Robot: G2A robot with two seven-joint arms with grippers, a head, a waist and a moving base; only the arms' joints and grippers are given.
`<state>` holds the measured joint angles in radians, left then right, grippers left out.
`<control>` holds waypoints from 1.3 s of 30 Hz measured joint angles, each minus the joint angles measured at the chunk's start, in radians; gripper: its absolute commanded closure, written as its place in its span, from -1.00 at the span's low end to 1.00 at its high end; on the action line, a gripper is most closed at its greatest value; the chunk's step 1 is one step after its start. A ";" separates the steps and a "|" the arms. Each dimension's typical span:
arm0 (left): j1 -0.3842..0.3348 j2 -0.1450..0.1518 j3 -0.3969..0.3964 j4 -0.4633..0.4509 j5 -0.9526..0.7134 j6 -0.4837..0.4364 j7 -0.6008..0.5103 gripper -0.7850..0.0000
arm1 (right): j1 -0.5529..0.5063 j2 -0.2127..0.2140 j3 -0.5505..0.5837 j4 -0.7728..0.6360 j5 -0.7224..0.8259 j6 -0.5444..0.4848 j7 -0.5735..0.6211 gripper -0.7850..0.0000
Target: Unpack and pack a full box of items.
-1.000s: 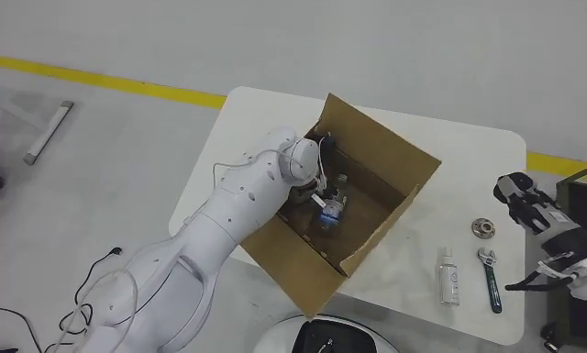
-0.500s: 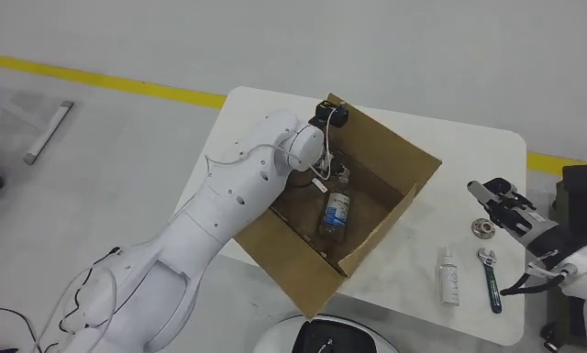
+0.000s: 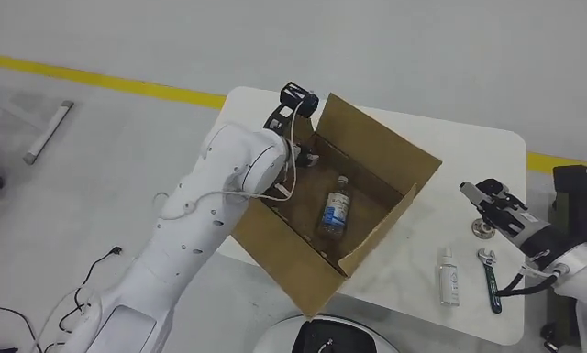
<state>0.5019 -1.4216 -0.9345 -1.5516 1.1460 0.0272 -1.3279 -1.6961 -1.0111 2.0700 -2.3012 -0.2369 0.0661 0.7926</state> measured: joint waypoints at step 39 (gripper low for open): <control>0.011 0.001 -0.174 0.287 -0.387 0.076 0.021 1.00 | 0.004 0.006 -0.018 0.069 -0.007 0.047 -0.021 0.18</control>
<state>0.5127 -1.4208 -1.1090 -1.2646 0.7587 0.1028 -1.3069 -1.6924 -1.0046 2.0518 -2.2322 -0.2439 0.1130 0.7718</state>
